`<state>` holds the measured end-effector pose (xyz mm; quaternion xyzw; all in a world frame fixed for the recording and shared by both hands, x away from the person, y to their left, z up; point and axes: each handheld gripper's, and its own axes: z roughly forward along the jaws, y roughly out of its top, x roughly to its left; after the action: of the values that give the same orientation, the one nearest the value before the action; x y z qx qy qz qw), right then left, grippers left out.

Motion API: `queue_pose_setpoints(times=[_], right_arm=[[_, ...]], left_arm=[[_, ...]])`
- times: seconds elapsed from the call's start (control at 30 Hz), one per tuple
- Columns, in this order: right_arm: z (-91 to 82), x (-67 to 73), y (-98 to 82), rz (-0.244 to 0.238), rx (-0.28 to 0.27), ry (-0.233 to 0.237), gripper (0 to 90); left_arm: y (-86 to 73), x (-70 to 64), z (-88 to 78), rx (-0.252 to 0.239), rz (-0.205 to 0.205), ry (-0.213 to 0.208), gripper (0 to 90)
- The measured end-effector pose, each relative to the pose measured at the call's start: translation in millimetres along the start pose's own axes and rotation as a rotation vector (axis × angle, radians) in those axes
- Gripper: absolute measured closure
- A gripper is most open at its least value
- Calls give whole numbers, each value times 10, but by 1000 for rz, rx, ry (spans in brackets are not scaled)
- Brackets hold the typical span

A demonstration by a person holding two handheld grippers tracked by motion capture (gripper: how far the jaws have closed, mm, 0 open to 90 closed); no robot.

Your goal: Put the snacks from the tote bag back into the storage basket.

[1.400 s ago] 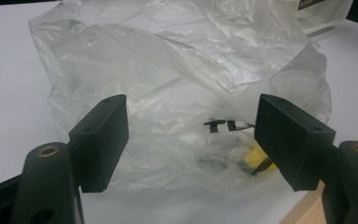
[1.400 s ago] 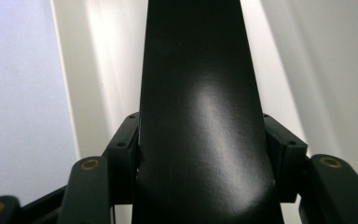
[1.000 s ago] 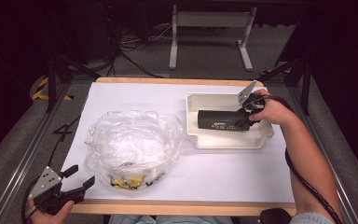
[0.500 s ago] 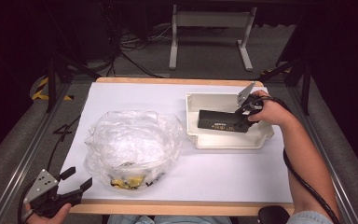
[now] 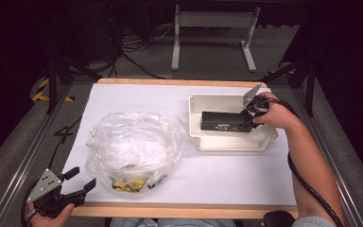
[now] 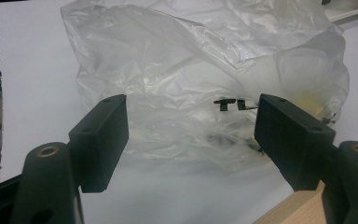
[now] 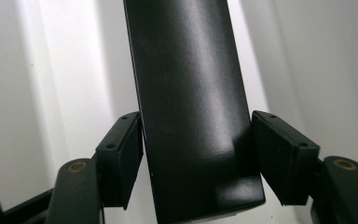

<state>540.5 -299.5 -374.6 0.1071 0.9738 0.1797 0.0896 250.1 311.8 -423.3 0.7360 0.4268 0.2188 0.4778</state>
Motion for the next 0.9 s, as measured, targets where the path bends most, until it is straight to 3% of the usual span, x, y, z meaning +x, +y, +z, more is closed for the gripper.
queue_pose_setpoints(times=[0.07,0.23,0.47,0.57,0.7,0.9], right_arm=[[-6,1,-5,1,-7,-2,357],[-120,32,-22,53,-62,-41,231],[-253,90,-4,71,-106,-73,191],[-325,128,13,102,-126,-87,151],[-407,204,17,206,-205,-99,85],[-553,375,5,284,-331,-123,58]], left_arm=[[3,2,10,-4,3,-3,270],[22,10,34,-7,8,-9,270],[48,14,75,-9,14,-24,270],[61,21,90,-6,20,-29,270],[79,31,122,-14,20,-39,271],[114,41,185,-10,28,-54,271]])
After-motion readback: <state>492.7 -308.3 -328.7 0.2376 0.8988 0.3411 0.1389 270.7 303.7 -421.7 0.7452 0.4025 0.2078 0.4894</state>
